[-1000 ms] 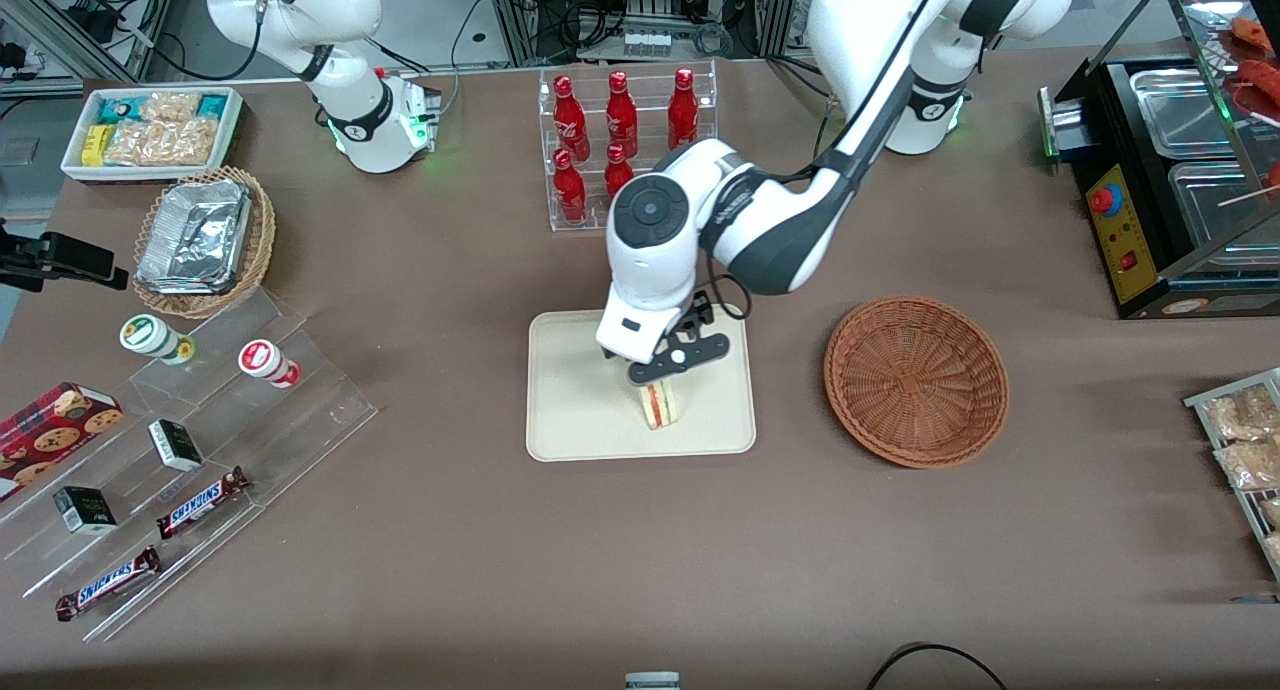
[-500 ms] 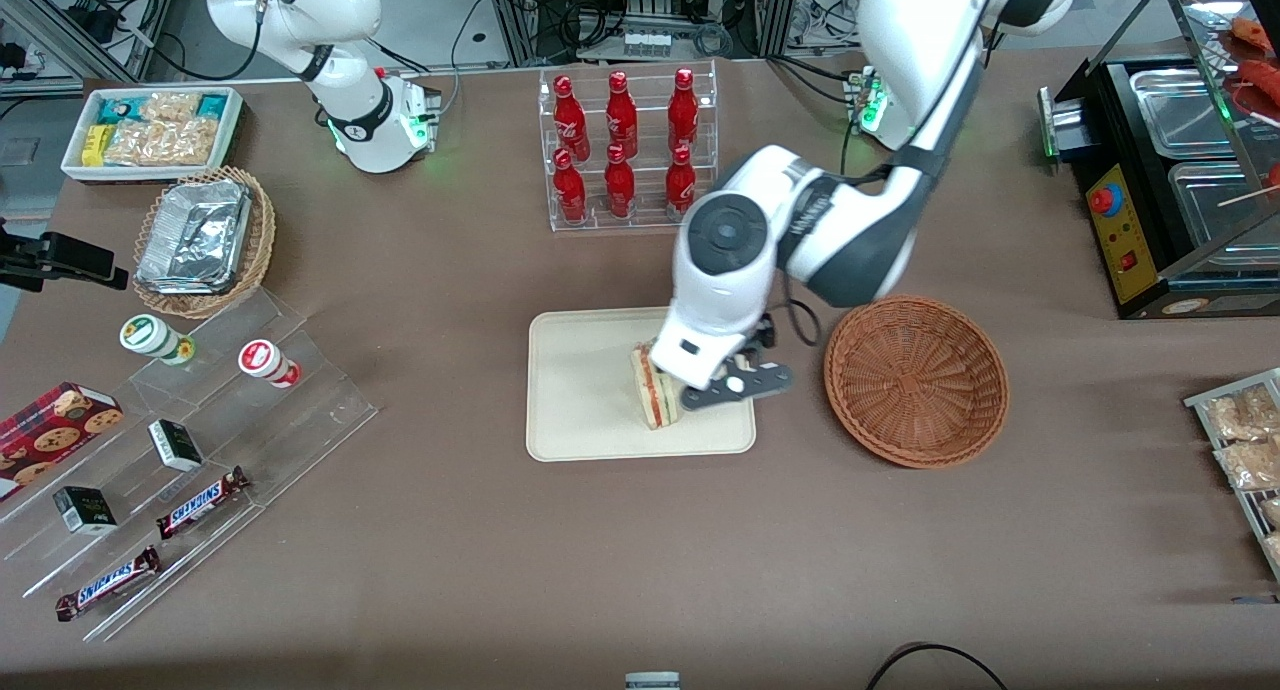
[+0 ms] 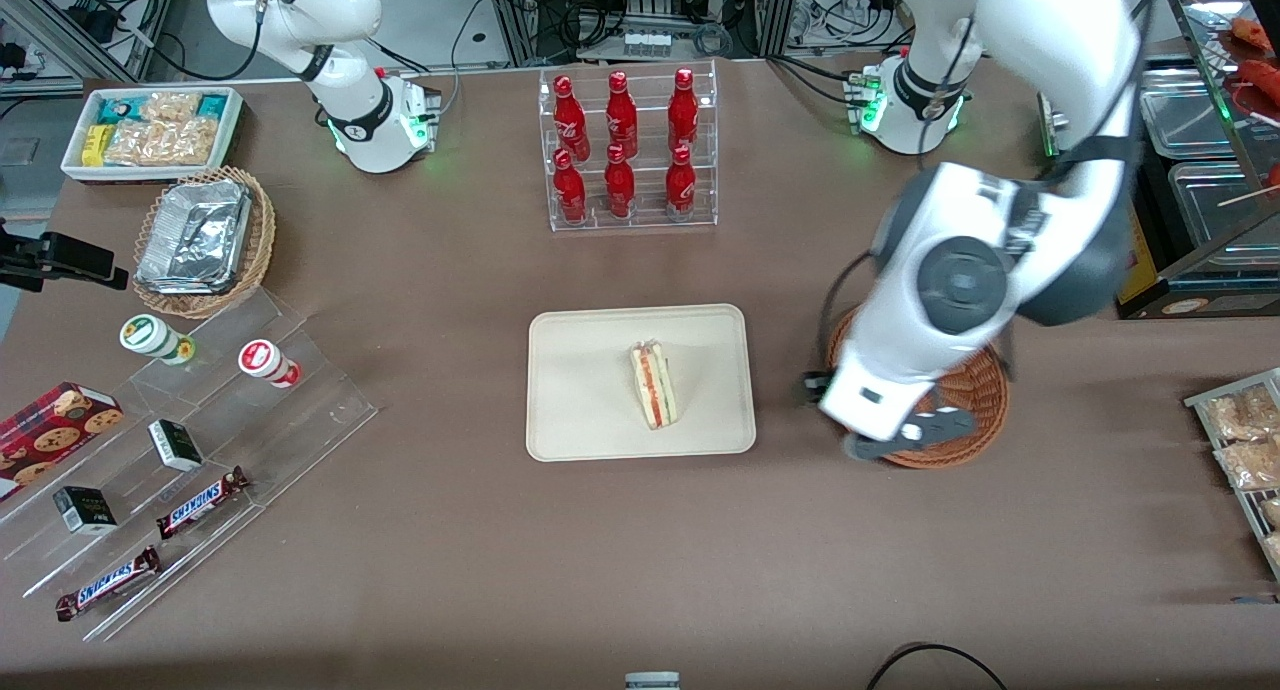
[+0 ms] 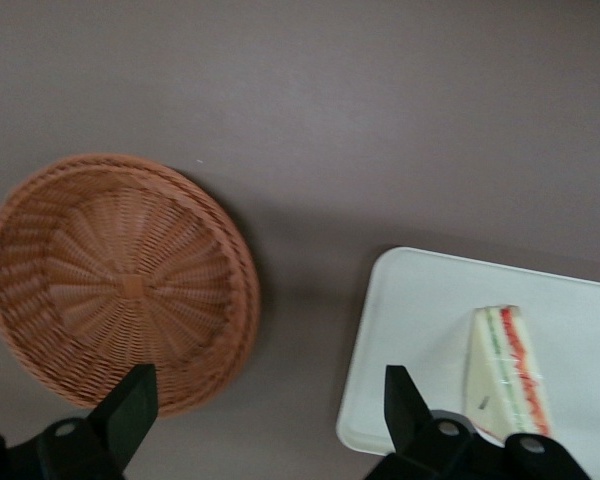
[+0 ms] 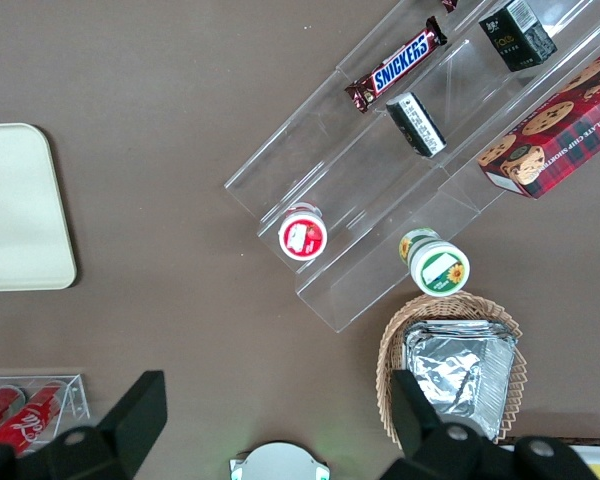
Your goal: Place sandwich from basket to tray
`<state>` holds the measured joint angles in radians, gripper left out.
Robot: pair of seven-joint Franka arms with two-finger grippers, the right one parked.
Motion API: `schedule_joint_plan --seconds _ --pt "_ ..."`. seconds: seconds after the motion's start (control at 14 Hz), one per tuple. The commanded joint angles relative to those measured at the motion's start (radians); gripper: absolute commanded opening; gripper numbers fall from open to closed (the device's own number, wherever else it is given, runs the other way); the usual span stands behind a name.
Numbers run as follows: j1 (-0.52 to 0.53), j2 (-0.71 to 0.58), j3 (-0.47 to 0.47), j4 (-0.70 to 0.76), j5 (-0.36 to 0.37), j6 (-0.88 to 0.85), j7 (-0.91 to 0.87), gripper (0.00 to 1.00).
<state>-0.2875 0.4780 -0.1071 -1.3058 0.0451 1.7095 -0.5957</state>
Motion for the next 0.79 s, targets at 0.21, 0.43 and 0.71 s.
schedule_joint_plan --seconds 0.21,0.43,0.71 --pt "0.155 -0.177 -0.011 -0.173 -0.031 -0.045 0.29 1.0" --pt "0.194 -0.257 -0.008 -0.21 -0.037 -0.126 0.391 1.0" --pt "0.35 -0.433 -0.062 -0.302 -0.042 -0.211 0.56 1.0"
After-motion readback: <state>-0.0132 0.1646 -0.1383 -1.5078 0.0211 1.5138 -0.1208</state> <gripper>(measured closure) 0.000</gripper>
